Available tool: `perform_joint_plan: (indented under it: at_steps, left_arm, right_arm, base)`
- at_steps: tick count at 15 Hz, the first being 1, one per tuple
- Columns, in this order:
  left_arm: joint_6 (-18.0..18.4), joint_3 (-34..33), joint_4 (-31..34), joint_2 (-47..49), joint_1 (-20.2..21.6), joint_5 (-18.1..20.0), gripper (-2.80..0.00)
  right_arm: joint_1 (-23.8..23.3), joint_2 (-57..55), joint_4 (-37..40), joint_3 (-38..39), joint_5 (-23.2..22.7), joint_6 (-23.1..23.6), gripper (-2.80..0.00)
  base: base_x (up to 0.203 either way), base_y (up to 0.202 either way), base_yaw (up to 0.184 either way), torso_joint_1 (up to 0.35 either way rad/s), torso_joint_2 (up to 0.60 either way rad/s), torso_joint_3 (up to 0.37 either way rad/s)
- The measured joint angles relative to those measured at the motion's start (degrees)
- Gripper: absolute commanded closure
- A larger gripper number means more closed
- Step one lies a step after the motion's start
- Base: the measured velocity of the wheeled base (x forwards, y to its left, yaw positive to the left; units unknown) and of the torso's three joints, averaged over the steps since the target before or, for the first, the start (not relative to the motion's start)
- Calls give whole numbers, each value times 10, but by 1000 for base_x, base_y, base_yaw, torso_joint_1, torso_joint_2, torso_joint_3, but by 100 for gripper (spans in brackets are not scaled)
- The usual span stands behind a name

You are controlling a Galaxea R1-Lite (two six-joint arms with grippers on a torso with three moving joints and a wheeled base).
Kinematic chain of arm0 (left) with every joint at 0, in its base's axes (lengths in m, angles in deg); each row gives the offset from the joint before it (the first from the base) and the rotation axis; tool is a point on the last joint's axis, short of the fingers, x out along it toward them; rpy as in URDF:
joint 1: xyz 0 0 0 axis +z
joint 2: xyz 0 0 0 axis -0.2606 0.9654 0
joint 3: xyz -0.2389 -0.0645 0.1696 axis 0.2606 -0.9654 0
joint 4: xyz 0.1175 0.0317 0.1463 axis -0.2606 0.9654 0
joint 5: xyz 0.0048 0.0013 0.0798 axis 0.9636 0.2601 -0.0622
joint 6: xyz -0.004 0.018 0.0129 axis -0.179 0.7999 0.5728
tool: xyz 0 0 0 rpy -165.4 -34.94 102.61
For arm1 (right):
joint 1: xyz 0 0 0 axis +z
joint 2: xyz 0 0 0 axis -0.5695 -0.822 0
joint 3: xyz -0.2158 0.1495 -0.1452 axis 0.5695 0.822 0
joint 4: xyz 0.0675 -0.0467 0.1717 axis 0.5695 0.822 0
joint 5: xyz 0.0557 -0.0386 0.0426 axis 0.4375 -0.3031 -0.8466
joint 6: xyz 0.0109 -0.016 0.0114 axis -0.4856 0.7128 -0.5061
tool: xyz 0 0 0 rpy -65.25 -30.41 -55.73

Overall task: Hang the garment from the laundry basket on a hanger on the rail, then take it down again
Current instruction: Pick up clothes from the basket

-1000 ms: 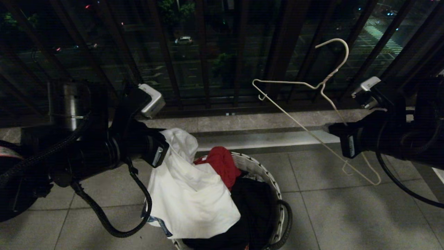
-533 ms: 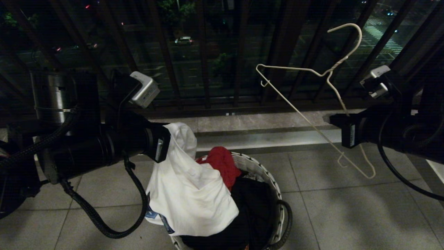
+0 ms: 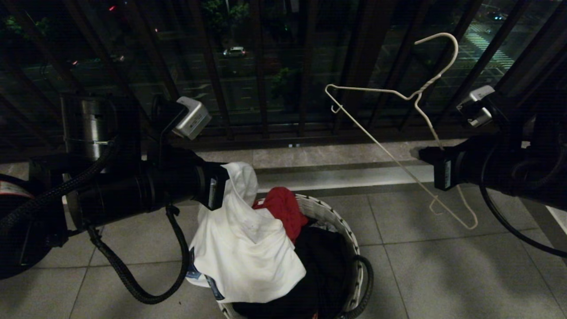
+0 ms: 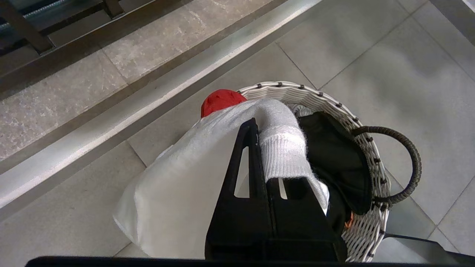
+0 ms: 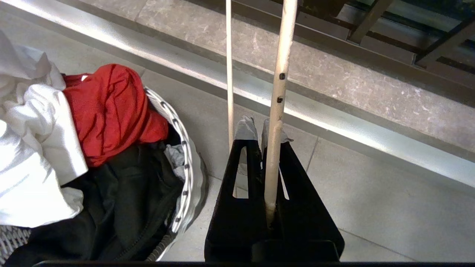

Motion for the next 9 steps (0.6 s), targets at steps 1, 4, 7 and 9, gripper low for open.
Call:
perform_joint_plan:
  at_steps: [1, 4, 7, 9]
  left_arm:
    - [0, 0, 0, 0, 0, 0, 0]
    - [0, 0, 0, 1, 0, -1, 0]
    - [1, 1, 0, 1, 0, -2, 0]
    - [1, 1, 0, 1, 0, -3, 0]
  right_arm:
    - [0, -1, 0, 0, 0, 0, 0]
    - [1, -2, 0, 0, 0, 0, 0]
    - [1, -2, 0, 0, 0, 0, 0]
    - [1, -3, 0, 0, 0, 0, 0]
  base:
    - [0, 0, 0, 0, 0, 0]
    - [0, 0, 0, 0, 0, 0]
    - [0, 0, 0, 0, 1, 46]
    - [0, 0, 0, 2, 3, 163]
